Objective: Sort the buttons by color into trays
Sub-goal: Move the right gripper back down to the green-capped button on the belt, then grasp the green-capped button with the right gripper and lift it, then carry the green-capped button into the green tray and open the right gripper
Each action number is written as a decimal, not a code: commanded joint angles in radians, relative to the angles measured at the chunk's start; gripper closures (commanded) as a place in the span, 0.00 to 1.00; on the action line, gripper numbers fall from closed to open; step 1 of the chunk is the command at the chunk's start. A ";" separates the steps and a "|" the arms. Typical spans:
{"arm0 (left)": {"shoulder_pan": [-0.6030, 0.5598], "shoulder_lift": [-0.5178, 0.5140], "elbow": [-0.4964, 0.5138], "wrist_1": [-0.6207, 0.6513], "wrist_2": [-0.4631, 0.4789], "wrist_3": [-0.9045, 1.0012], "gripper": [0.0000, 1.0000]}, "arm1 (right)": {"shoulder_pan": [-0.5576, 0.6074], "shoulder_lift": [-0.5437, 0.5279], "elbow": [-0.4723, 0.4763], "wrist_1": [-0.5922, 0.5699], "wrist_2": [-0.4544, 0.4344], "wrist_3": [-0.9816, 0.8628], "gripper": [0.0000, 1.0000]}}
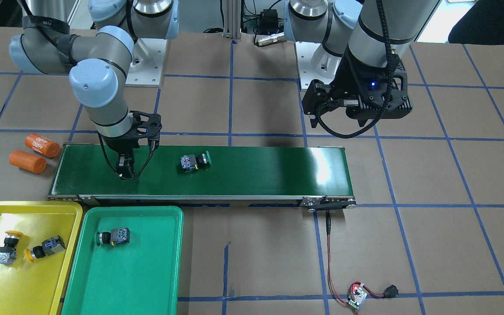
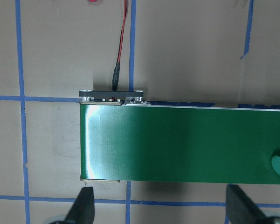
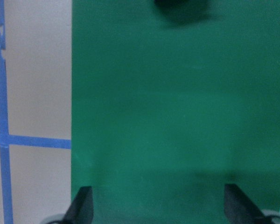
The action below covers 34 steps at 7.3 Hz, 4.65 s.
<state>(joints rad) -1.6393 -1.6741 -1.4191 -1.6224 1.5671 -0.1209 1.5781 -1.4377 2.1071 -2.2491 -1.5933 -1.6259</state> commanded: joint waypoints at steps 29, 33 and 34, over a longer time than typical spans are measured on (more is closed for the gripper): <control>-0.001 -0.007 0.000 0.004 -0.006 0.000 0.00 | -0.036 0.141 -0.427 0.129 0.018 0.160 0.00; -0.001 -0.010 0.000 0.006 -0.004 0.001 0.00 | -0.030 -0.079 -0.548 0.555 0.044 0.687 0.00; -0.001 -0.009 0.000 0.006 -0.006 0.000 0.00 | -0.024 -0.087 -0.590 0.578 0.044 0.825 0.00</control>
<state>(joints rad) -1.6398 -1.6833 -1.4189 -1.6171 1.5629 -0.1205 1.5471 -1.4978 1.5738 -1.7501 -1.5573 -0.9859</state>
